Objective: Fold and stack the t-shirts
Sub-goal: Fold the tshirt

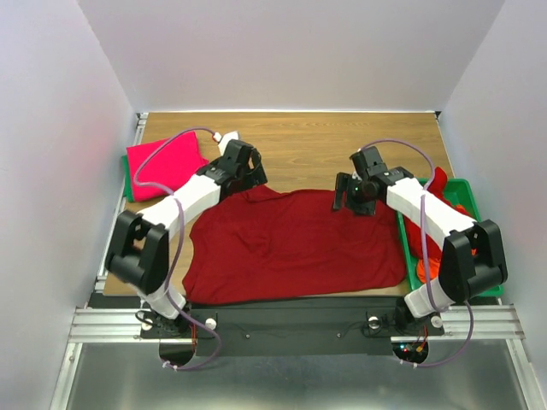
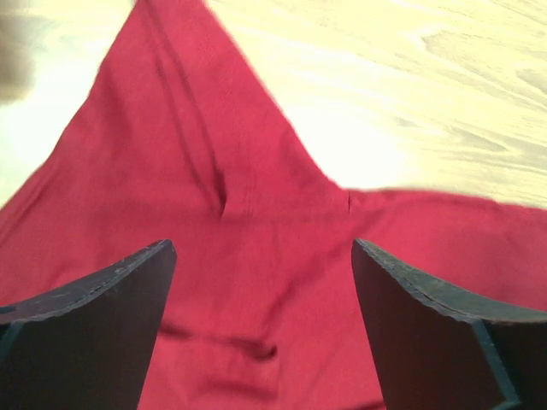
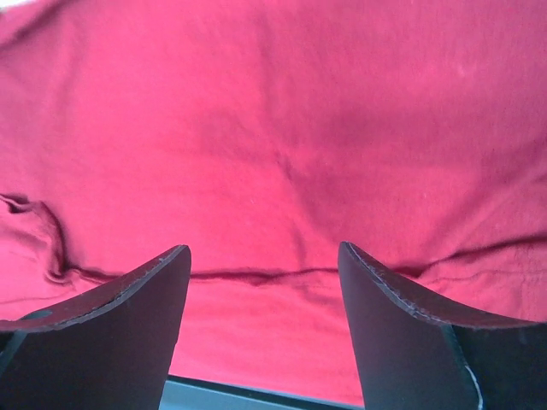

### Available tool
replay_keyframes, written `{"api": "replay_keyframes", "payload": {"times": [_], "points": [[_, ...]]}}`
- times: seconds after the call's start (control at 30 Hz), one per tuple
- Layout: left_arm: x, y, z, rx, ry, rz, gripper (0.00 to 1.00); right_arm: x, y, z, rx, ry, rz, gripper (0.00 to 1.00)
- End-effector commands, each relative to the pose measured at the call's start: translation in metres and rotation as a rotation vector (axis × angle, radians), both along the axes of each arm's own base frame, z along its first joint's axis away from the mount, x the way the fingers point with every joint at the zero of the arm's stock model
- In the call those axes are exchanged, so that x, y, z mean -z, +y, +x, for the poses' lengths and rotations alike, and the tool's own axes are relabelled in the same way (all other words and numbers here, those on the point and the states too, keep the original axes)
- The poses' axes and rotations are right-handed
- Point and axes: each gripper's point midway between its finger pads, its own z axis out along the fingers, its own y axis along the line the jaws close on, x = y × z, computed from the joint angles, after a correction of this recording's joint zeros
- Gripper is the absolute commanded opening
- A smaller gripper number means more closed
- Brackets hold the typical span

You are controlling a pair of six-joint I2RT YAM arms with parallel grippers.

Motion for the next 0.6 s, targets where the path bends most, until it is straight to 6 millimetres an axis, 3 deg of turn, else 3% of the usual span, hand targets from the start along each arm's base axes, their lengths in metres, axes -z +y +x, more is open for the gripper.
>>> {"api": "replay_keyframes", "payload": {"times": [0.0, 0.27, 0.57], "points": [[-0.001, -0.001, 0.018, 0.028, 0.003, 0.049, 0.93, -0.016, 0.005, 0.020, -0.020, -0.063, -0.016, 0.76], [0.041, -0.011, 0.017, 0.038, 0.102, 0.034, 0.81, -0.001, 0.002, 0.022, -0.007, -0.027, -0.044, 0.76], [0.066, -0.014, 0.021, 0.045, 0.142, 0.049, 0.75, 0.005, 0.003, 0.024, -0.004, -0.011, -0.049, 0.76]]}}
